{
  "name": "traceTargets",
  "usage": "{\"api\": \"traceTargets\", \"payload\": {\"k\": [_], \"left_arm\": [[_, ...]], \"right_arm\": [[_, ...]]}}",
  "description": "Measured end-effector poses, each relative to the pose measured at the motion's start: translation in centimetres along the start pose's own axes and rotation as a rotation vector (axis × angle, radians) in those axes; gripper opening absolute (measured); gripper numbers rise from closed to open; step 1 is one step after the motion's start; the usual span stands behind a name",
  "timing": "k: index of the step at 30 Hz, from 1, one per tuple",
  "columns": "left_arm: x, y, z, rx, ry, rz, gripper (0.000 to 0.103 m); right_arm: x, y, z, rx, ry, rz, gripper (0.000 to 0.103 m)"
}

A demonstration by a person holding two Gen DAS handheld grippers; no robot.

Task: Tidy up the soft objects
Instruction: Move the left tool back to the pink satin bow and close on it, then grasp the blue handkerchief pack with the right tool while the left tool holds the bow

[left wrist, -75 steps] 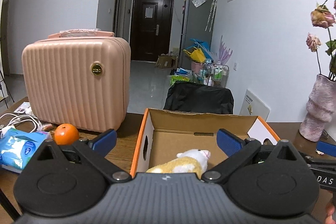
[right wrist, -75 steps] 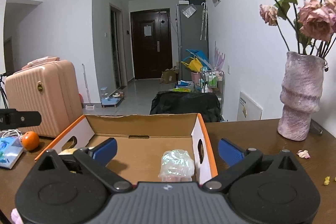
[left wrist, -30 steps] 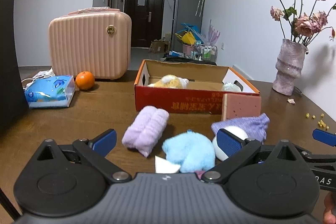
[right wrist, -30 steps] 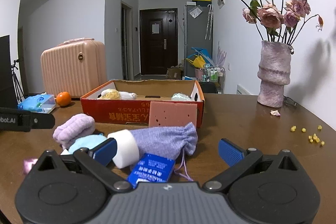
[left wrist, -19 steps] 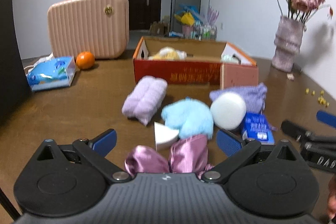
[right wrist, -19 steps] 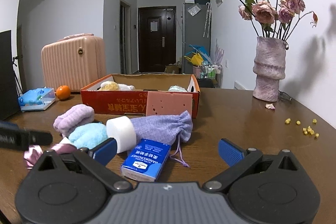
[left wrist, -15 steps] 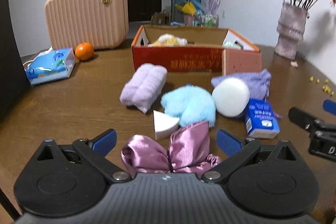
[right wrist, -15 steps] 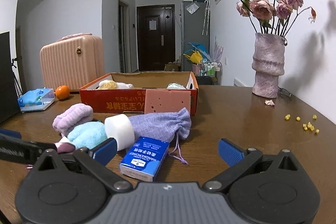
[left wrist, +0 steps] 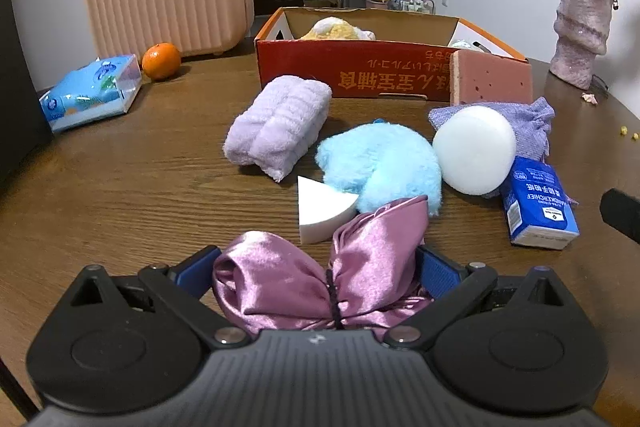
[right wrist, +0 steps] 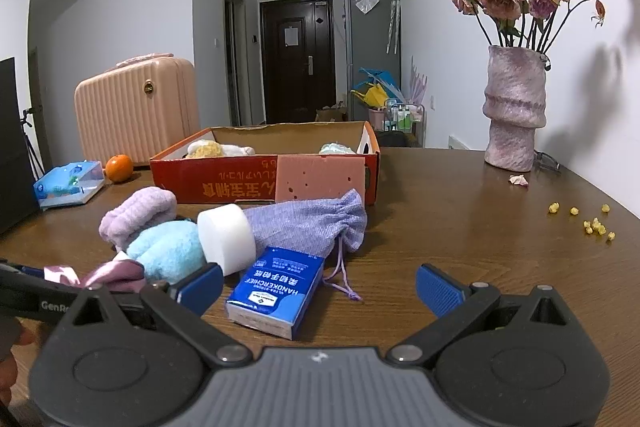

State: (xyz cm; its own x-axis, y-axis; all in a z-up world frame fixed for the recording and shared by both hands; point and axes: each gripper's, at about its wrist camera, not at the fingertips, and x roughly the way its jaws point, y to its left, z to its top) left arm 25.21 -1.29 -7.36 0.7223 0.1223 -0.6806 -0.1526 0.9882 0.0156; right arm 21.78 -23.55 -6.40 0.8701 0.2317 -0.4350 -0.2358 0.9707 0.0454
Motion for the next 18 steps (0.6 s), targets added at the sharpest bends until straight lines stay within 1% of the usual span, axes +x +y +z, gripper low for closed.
{"api": "traceTargets", "payload": {"k": [4, 8, 10, 12, 13, 14, 15, 16, 18], "left_arm": [[0.57, 0.18, -0.16, -0.011, 0.01, -0.018, 0.103], [0.57, 0.28, -0.31, 0.001, -0.003, -0.029, 0.102], [0.58, 0.4, -0.38, 0.002, -0.003, -0.038, 0.097], [0.5, 0.43, -0.41, 0.006, -0.005, -0.052, 0.087], [0.38, 0.4, -0.42, 0.008, -0.008, -0.059, 0.086], [0.27, 0.31, -0.44, 0.013, -0.012, -0.058, 0.08], [0.12, 0.19, -0.47, 0.021, -0.017, -0.059, 0.07], [-0.02, 0.13, -0.48, 0.026, -0.022, -0.063, 0.065], [-0.25, 0.14, -0.49, 0.029, -0.025, -0.087, 0.059]], "right_arm": [[0.17, 0.1, -0.08, -0.003, 0.007, -0.002, 0.103], [0.22, 0.09, -0.08, -0.004, 0.009, -0.003, 0.103], [0.27, 0.13, -0.11, -0.005, 0.012, -0.004, 0.103], [0.33, 0.12, -0.14, -0.006, 0.014, -0.005, 0.103], [0.35, 0.11, -0.16, -0.007, 0.015, -0.005, 0.103], [0.38, 0.13, -0.18, -0.007, 0.016, -0.005, 0.103], [0.43, 0.12, -0.16, -0.008, 0.017, -0.006, 0.103], [0.48, 0.14, -0.16, -0.008, 0.019, -0.006, 0.103], [0.56, 0.19, -0.2, -0.009, 0.021, -0.007, 0.103]]}}
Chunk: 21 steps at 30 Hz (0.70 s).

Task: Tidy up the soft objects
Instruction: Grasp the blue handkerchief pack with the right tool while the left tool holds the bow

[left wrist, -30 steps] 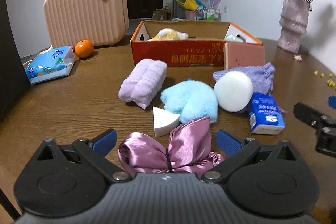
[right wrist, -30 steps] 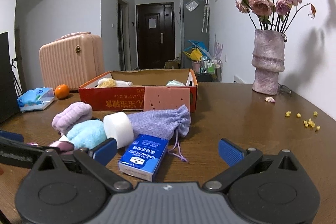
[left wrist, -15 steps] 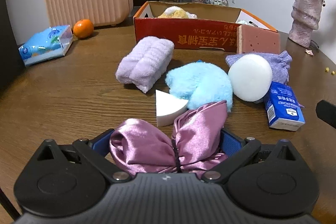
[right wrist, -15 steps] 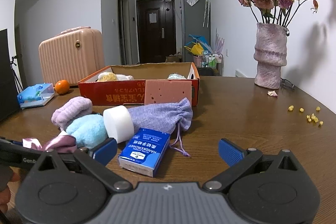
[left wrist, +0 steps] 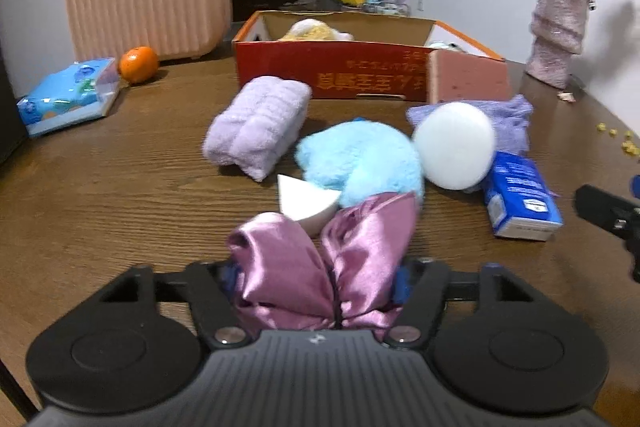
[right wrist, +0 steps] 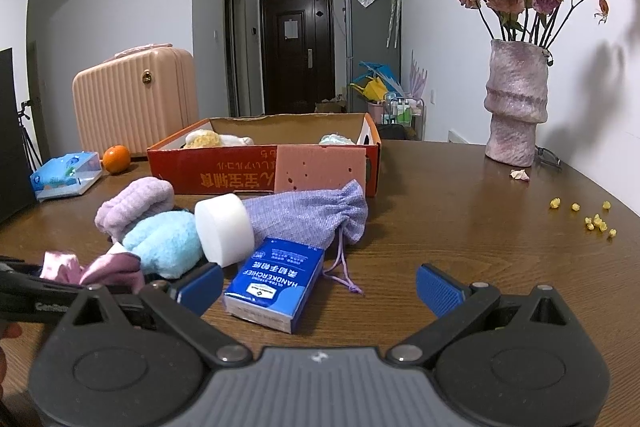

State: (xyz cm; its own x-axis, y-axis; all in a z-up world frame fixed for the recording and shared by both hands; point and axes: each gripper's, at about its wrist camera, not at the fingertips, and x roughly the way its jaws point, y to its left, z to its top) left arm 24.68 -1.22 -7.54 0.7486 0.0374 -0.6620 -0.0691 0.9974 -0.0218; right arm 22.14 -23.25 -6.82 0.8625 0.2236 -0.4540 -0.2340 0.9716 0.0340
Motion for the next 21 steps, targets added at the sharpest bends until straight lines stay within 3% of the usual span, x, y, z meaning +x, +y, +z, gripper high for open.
{"api": "traceTargets", "payload": {"k": [12, 21], "left_arm": [[-3.2, 0.6, 0.3, -0.02, -0.138, -0.05, 0.054], [-4.7, 2.1, 0.8, -0.05, -0.219, -0.033, 0.054]], "right_arm": [[0.5, 0.2, -0.1, -0.009, 0.016, -0.005, 0.103], [1.5, 1.4, -0.3, -0.051, 0.039, 0.007, 0.103]]}}
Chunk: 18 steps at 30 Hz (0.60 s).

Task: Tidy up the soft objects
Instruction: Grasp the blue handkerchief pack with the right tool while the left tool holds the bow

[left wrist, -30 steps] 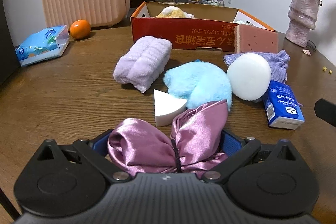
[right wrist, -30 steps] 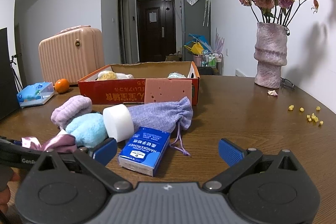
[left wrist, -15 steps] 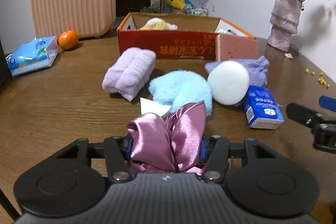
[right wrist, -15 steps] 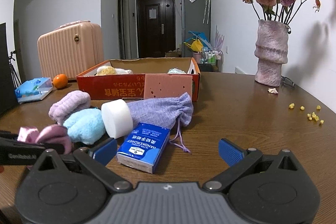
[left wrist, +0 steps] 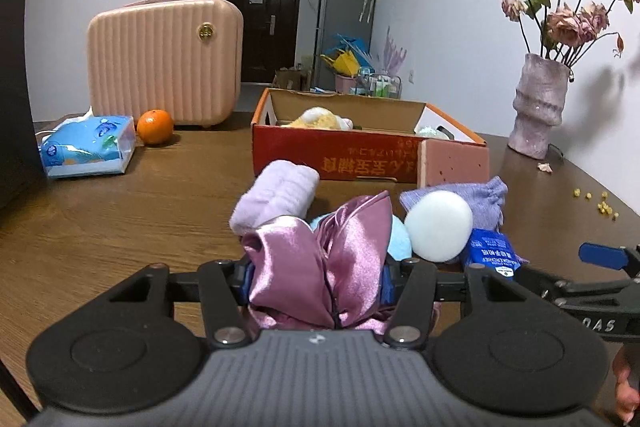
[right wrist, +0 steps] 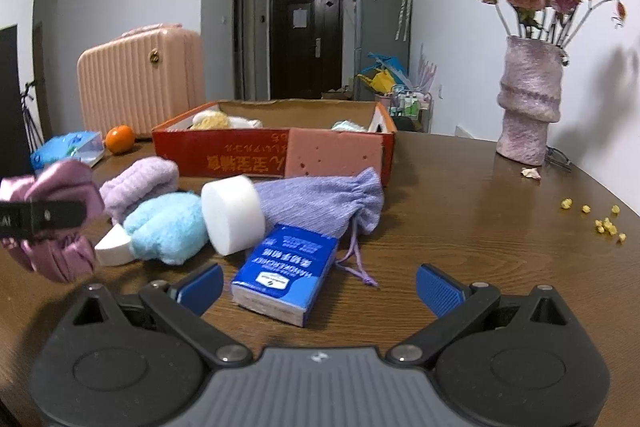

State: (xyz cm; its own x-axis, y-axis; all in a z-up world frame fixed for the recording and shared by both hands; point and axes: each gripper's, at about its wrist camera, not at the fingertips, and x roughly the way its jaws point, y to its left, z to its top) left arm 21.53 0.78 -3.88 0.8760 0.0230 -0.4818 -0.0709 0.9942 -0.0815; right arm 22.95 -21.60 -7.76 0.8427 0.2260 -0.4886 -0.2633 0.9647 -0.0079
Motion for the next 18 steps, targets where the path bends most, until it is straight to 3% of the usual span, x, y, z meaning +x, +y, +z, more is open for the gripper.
{"api": "traceTargets", "payload": {"k": [11, 18], "left_arm": [[-0.3, 1.5, 0.2, -0.024, -0.017, 0.02, 0.054], [-0.3, 1.6, 0.2, -0.025, -0.016, 0.017, 0.054]], "right_arm": [[3.0, 2.1, 0.8, -0.006, 0.065, -0.038, 0.095], [4.4, 2.7, 0.9, -0.003, 0.103, -0.06, 0.082]]}}
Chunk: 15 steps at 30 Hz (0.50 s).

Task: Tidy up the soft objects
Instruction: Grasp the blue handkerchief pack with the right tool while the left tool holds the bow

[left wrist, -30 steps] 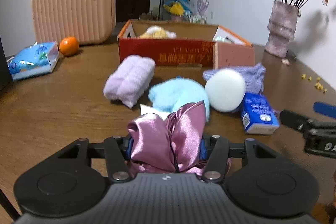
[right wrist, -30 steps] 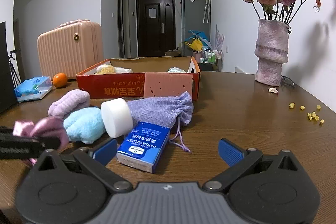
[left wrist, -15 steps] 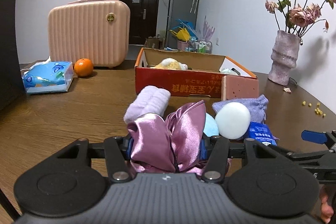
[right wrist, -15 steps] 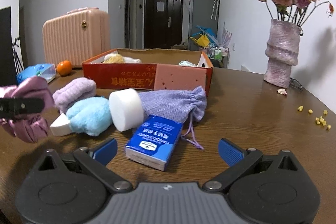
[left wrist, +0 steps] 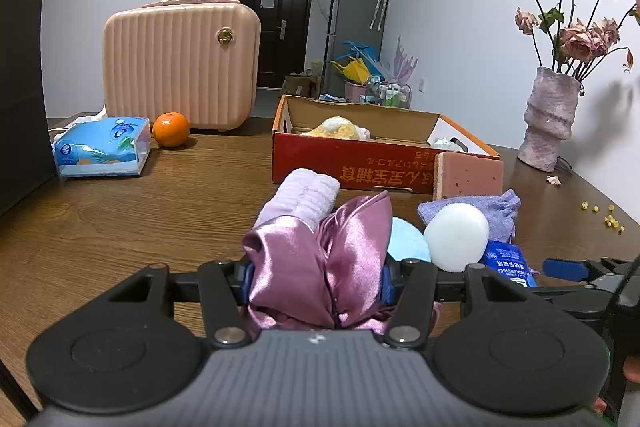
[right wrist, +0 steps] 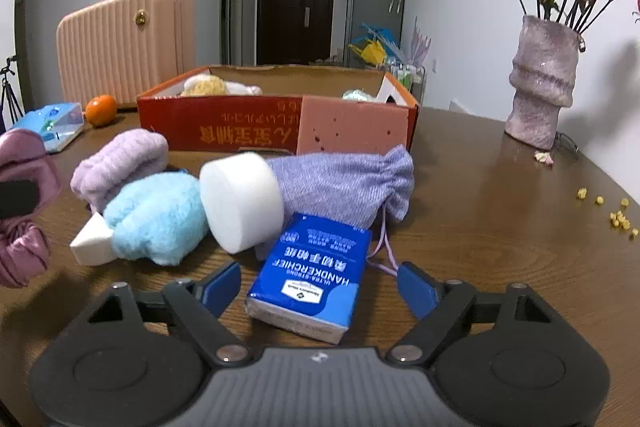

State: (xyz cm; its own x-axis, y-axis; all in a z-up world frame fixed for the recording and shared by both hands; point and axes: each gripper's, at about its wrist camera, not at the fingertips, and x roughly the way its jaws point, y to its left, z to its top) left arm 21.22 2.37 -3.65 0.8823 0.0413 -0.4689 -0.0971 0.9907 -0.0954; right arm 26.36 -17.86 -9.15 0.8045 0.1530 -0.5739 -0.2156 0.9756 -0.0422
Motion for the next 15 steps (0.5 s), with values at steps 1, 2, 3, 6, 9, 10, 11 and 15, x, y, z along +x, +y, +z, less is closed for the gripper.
{"api": "traceTargets", "payload": {"k": [1, 2, 3, 6, 9, 10, 11, 15], "left_arm": [[0.0, 0.0, 0.0, 0.0, 0.001, 0.0, 0.054], [0.0, 0.0, 0.0, 0.0, 0.001, -0.001, 0.054], [0.0, 0.0, 0.0, 0.0, 0.001, -0.001, 0.054], [0.0, 0.0, -0.1, 0.002, 0.003, 0.0, 0.054], [0.1, -0.1, -0.1, 0.003, 0.005, -0.001, 0.054], [0.1, -0.1, -0.1, 0.003, 0.004, -0.001, 0.054], [0.1, -0.1, -0.1, 0.002, 0.003, -0.001, 0.054], [0.1, -0.1, -0.1, 0.003, 0.003, -0.001, 0.054]], "right_arm": [[0.1, 0.0, -0.1, -0.001, 0.005, -0.002, 0.079], [0.1, 0.0, -0.1, 0.0, 0.009, -0.003, 0.077], [0.2, -0.1, -0.1, 0.002, 0.013, 0.003, 0.073], [0.3, -0.1, -0.3, 0.001, 0.035, 0.02, 0.055], [0.0, -0.2, -0.4, 0.006, 0.026, 0.026, 0.053], [-0.2, -0.3, -0.5, 0.011, 0.02, 0.03, 0.053], [-0.5, -0.3, -0.5, 0.014, 0.013, 0.032, 0.053], [-1.7, -0.7, -0.6, 0.033, -0.033, 0.029, 0.052]]}}
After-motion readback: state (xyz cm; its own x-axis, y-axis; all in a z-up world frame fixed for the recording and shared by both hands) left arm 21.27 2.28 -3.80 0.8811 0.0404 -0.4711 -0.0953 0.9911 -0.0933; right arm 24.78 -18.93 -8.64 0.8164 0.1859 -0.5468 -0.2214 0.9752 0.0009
